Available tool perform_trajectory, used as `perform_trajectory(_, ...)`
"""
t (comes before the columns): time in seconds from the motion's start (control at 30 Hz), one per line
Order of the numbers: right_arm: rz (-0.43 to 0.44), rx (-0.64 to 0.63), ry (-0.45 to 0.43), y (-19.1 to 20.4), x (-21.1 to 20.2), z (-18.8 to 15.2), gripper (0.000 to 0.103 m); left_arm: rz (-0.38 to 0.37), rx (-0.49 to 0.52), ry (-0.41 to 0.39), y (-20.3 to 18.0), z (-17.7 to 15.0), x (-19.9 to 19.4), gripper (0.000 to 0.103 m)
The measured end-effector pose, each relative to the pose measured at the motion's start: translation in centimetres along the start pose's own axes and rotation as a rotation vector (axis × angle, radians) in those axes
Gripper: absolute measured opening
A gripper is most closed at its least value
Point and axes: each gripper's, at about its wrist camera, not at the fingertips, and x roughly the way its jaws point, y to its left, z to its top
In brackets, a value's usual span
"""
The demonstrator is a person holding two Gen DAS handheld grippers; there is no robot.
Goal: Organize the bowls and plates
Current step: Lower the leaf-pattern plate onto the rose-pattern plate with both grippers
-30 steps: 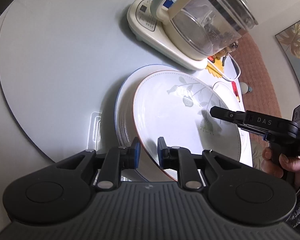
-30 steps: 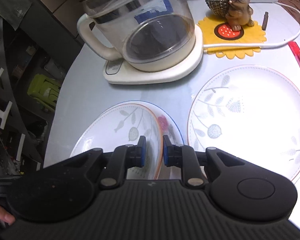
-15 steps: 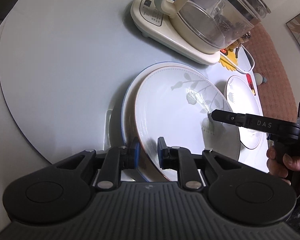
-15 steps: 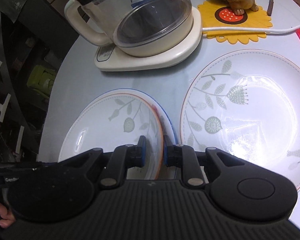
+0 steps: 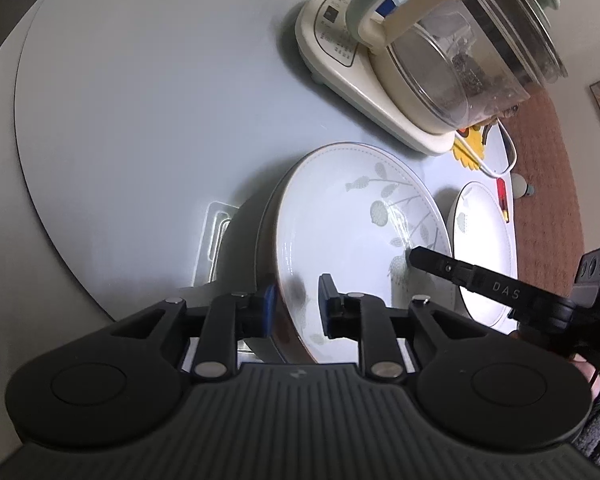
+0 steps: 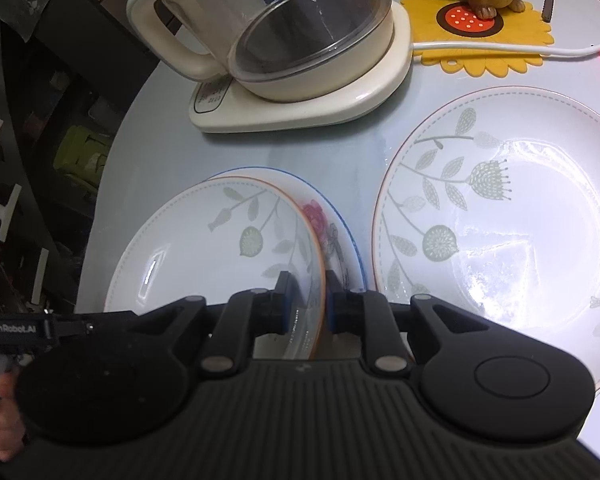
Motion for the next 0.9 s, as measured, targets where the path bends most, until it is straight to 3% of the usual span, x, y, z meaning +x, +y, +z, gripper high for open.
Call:
perform_trajectory(0.6, -0.035, -0.093, 0.039, 1.4, 0.5, 0.3, 0.019, 0.042, -0.071, -0.01, -0.1, -1.4, -1.9, 0.024)
perform_trajectory(0.9, -0.073, -0.125, 0.017, 1.4, -0.5, 0.4, 0.019, 0.043, -0.027, -0.073, -2.0, -1.5, -3.5, 0.024)
